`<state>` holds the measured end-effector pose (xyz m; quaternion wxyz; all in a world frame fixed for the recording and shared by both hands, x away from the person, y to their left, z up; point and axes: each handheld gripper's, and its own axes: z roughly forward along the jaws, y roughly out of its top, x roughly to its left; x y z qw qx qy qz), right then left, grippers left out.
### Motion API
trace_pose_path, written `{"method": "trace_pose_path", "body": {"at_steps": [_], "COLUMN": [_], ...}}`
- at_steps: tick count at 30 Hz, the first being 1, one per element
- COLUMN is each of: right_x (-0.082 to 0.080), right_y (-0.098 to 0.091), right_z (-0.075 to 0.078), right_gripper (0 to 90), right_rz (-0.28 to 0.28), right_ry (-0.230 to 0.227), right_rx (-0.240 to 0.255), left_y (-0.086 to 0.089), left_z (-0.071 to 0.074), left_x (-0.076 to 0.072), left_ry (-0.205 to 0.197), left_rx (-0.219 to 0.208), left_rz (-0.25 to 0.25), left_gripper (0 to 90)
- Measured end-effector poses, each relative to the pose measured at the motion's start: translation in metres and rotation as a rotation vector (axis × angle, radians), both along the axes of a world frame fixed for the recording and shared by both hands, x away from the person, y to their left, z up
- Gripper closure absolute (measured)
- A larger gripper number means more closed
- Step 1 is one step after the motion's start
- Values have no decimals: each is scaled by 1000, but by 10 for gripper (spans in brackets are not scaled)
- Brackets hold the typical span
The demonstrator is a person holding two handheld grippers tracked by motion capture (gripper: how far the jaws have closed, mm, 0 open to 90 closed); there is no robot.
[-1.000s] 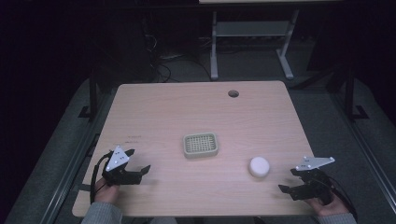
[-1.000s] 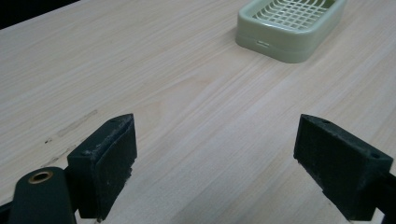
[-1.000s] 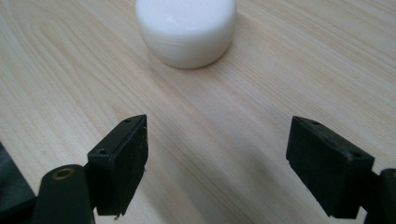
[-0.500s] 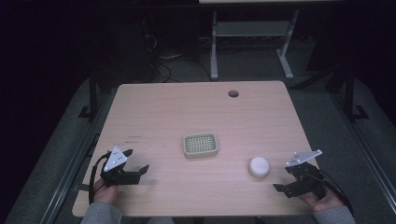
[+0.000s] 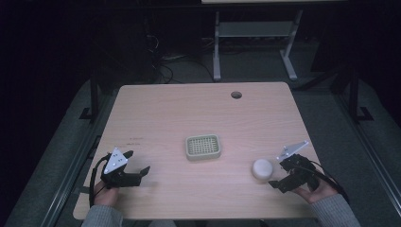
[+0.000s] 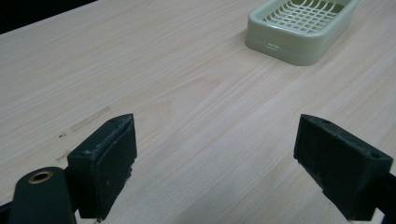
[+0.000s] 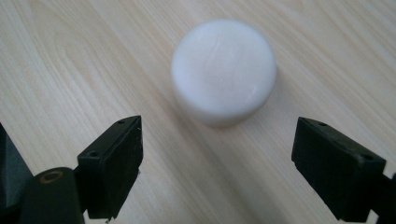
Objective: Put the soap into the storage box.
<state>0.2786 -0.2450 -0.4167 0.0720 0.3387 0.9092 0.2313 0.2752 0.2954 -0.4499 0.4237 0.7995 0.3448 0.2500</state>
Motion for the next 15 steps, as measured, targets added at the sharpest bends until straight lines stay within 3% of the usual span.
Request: {"method": "trace_pose_path", "body": {"at_steps": [15], "right_x": [22], "right_y": [21], "right_z": [1], "right_gripper": [161], "right_rz": [38], "right_ry": [45], "right_rx": [-53], "left_y": [1], "left_z": [0], "left_x": [0], "left_ry": [5], "left_rx": [-9], "left_rz": [5], "left_gripper": [128]}}
